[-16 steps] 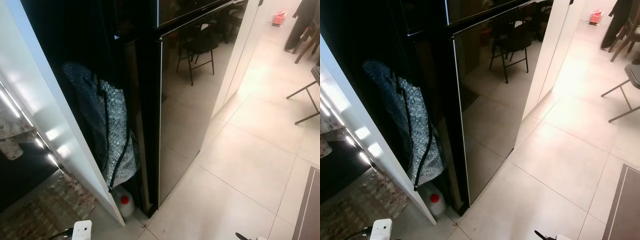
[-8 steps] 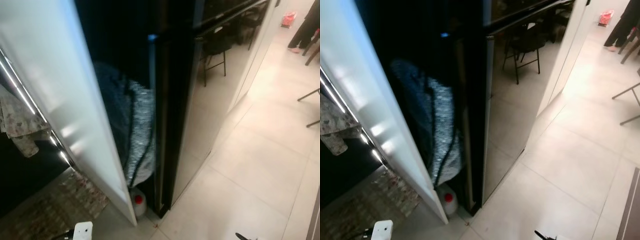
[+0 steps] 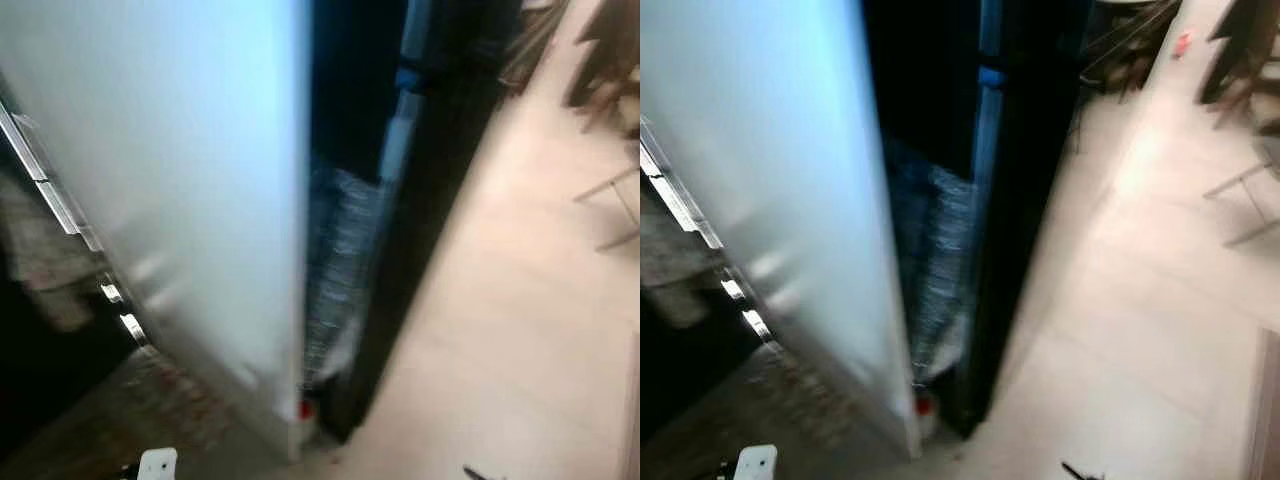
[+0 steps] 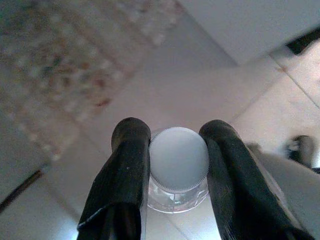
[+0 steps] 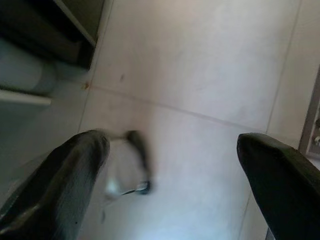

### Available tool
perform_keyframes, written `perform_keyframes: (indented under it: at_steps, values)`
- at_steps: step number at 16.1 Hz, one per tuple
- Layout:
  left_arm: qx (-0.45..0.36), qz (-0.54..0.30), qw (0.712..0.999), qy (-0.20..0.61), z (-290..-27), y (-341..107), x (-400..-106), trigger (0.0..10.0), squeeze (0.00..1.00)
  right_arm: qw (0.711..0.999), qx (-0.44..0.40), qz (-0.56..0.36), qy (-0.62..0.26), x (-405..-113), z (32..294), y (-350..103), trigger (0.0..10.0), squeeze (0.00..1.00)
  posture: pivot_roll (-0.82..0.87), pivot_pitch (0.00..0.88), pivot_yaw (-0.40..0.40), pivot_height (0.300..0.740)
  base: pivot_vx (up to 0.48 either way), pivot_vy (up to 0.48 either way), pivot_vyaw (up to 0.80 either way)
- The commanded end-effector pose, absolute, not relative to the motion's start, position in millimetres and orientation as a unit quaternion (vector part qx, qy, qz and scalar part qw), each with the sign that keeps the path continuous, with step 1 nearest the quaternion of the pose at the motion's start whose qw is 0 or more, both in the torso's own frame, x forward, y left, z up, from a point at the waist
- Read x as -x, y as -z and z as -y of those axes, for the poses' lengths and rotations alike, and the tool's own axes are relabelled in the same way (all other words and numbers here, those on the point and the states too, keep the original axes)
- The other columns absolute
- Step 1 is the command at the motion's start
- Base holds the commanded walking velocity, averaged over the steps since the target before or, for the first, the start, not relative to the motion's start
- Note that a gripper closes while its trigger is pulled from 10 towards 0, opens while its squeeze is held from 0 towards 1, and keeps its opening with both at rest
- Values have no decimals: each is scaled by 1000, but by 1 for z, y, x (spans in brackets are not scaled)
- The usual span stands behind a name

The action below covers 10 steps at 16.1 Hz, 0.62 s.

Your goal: Restocking fridge

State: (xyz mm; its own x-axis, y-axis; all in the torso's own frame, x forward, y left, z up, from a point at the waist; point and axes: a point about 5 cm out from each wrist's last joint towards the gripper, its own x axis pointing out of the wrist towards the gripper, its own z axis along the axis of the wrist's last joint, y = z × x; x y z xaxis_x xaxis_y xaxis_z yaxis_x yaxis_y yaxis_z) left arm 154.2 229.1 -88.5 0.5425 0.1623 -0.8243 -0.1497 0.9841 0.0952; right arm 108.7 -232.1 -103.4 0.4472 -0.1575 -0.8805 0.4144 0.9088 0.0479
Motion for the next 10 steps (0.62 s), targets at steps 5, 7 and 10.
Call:
perform_keyframes:
  at_steps: [5, 7, 10]
  values:
    - [-7, -472, 879, -74, -223, 90, -155, 10000, 0, 840, -126, -494, 186, -108, 239, 102, 10000, 0, -90, 0, 35, 740, 0, 335, 0]
    - [-14, -472, 879, -72, -224, 89, -155, 10000, 0, 840, -128, -489, 196, -107, 240, 102, 10000, 0, -94, 0, 36, 740, 0, 165, 0]
    - [-14, -471, 879, -71, -224, 89, -156, 10000, 0, 844, -135, -470, 221, -109, 242, 100, 10000, 0, -106, 0, 34, 740, 0, 0, 0]
